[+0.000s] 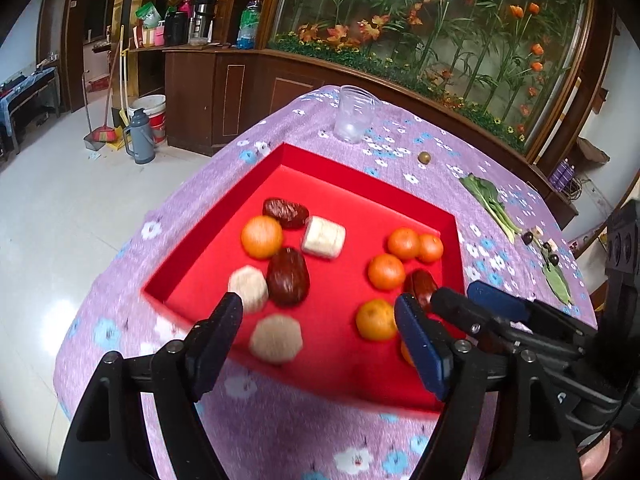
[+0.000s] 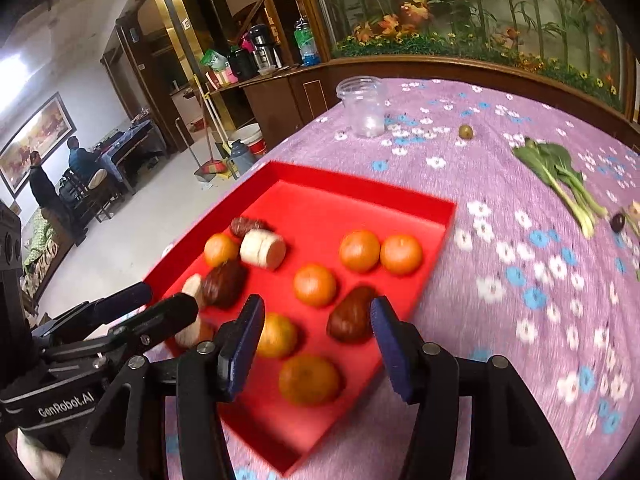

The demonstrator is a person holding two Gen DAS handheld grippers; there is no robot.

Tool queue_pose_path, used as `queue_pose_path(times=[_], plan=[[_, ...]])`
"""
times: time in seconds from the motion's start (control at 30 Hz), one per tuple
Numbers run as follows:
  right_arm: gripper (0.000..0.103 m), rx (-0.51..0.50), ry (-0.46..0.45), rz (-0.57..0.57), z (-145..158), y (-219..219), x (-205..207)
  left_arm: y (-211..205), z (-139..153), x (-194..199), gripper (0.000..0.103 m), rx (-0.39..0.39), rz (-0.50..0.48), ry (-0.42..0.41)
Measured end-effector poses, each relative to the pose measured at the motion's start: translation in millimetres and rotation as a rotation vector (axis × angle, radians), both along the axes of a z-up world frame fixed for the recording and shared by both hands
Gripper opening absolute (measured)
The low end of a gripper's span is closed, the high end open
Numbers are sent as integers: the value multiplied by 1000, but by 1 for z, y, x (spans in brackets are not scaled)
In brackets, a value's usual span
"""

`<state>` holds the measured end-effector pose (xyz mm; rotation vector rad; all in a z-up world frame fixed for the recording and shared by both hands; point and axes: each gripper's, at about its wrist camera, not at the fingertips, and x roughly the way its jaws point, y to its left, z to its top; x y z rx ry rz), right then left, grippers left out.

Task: Organize fruits

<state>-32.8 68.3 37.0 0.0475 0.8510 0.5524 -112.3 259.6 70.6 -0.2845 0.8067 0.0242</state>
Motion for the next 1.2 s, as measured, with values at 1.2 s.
queue_pose_path(times=[1.2], plan=[[81,-69,-252,-163,17,-55,-110,-67,23,-69,90,385,145,-177]])
